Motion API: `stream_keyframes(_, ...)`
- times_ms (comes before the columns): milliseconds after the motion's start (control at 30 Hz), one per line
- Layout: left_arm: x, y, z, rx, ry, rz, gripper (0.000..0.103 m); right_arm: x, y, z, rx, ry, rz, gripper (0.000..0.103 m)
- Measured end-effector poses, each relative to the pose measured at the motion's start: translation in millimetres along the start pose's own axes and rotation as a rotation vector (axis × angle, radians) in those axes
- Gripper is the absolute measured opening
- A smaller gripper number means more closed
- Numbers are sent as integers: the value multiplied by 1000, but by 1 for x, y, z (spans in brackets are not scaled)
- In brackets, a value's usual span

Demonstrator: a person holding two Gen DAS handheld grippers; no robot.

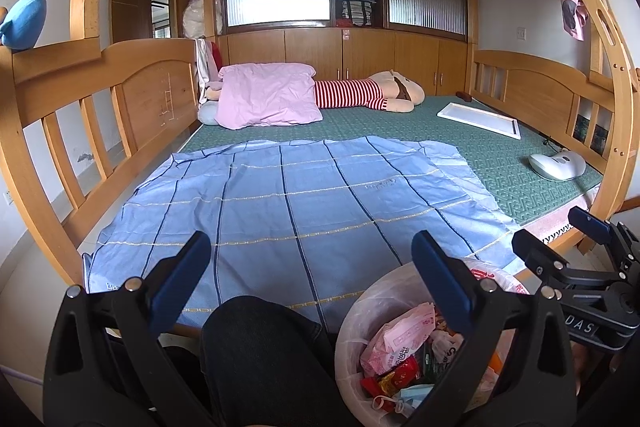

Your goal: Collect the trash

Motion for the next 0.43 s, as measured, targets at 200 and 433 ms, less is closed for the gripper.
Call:
stream_keyframes(200,2,1,0,-7,2,-11,100,1,-1,0,0,2,-1,100)
stream_keyframes(433,3,1,1,-4,8,-14,100,1,-1,0,0,2,-2,100)
Point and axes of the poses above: each gripper's, at about its wrist camera, not at the fingertips, and x roughly the way its jaws point, z to its right, y to its top, the point moved 2 cm from there along x, roughly the way its jaws point, and after that the axes turned 6 degrees about z, right-handed, at the moved point
